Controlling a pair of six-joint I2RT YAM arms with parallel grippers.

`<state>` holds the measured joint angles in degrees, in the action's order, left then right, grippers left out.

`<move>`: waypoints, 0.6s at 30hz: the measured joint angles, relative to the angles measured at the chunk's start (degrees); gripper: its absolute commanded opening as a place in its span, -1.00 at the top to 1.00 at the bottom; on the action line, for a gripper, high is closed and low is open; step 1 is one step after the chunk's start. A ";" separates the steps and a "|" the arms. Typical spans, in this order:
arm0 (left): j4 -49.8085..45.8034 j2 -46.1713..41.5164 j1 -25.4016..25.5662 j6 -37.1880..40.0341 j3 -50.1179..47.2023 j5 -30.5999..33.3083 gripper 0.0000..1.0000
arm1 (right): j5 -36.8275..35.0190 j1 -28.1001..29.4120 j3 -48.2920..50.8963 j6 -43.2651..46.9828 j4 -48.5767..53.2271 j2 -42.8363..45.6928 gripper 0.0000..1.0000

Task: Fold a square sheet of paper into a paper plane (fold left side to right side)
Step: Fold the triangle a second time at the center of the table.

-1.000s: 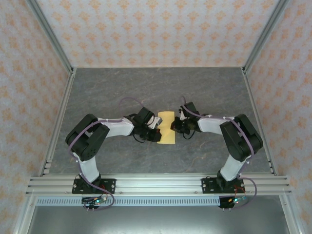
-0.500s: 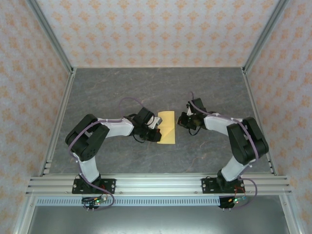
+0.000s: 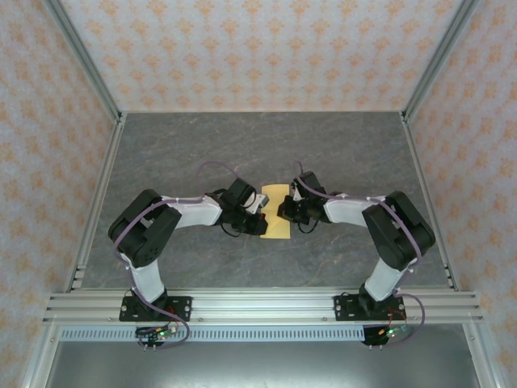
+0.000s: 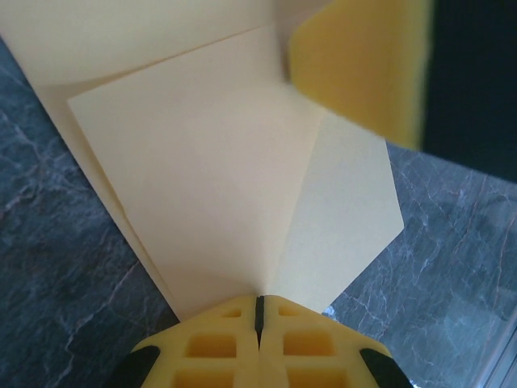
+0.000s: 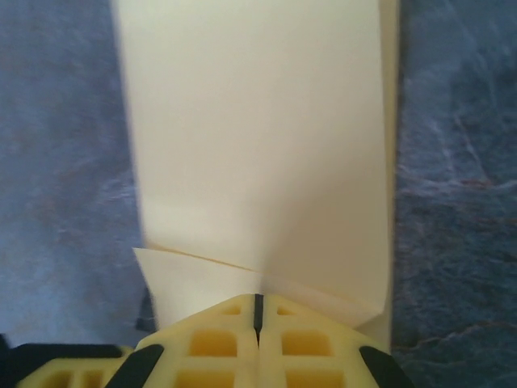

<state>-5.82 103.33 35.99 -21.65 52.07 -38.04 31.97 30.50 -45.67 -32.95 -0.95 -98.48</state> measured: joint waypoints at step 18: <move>-1.18 0.83 0.02 -1.01 5.68 -3.80 0.90 | -0.83 -0.02 -1.92 0.20 2.40 -0.70 1.00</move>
<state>-7.01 104.16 36.01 -22.65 57.76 -41.85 31.14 30.48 -47.59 -32.75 1.45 -99.18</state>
